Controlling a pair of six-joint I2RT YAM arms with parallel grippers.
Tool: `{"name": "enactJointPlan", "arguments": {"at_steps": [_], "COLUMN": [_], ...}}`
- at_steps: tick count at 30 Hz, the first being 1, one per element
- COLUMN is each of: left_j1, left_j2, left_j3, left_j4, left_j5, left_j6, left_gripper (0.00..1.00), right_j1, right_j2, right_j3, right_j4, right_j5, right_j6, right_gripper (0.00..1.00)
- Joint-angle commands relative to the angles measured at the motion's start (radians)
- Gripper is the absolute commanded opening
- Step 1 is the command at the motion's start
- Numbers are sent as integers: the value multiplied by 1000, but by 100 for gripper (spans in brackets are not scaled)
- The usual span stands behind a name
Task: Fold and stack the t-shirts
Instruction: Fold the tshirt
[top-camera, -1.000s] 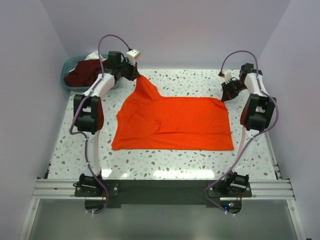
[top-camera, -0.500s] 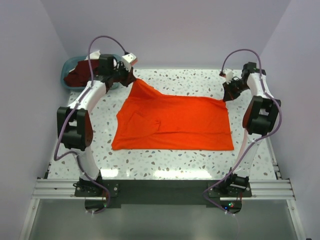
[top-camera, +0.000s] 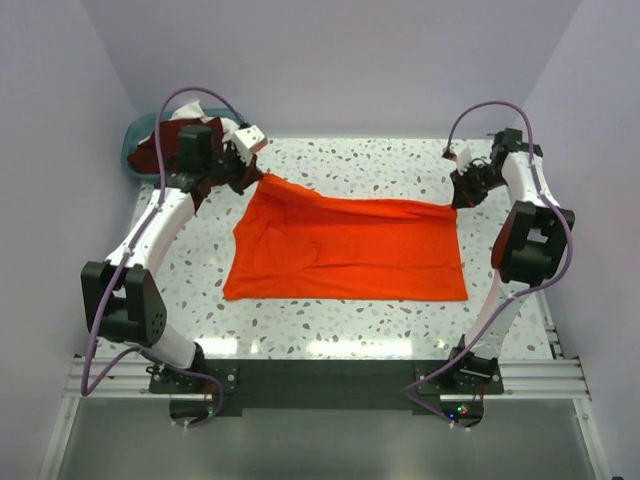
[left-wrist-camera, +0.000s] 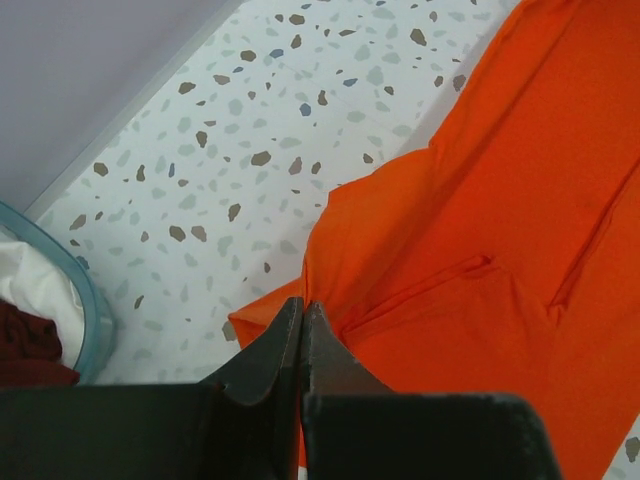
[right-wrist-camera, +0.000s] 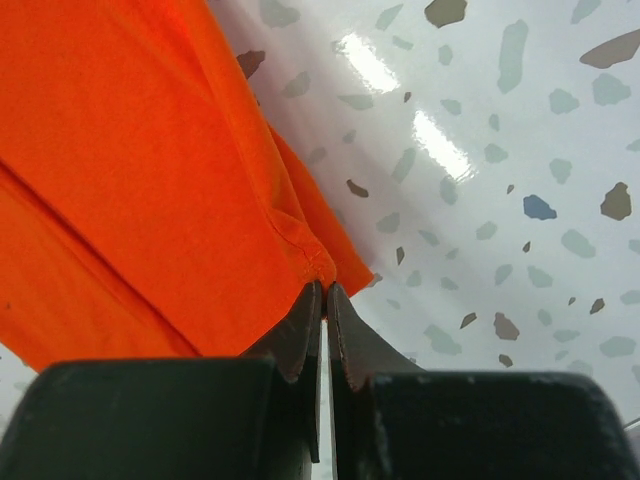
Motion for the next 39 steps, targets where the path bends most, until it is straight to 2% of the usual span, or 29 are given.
{"name": "enactJointPlan", "arguments": {"at_steps": [1, 5, 11, 18, 25, 30, 33, 39], "left_j1": [0, -11, -83, -150, -150, -150, -150, -150], "left_j2": [-85, -153, -279, -290, -210, -249, -290, -316], "left_j3": [-41, -91, -237, -327, -308, -318, -300, -243], "left_j4": [-48, -109, -141, -209, -279, -272, -264, -333], "left_j5": [-9, -44, -182, -282, -328, -276, -293, -264], "left_j6": [27, 4, -59, -118, -176, -188, -207, -230], "left_gripper": [0, 0, 0, 0, 0, 0, 0, 0], "right_j1": [-8, -10, -10, -10, -8, -10, -10, -10], "right_j2": [-98, -133, -156, -165, -162, -159, -167, -187], "right_j3": [-50, -107, -167, -222, -201, -173, -172, -162], "right_j4": [-6, 5, 5, 30, 28, 16, 13, -3], "right_j5": [-33, -28, -21, -7, -10, -10, -10, -10], "right_j6": [-71, -94, -126, -157, -151, -151, -155, -171], "right_gripper": [0, 0, 0, 0, 0, 0, 0, 0]}}
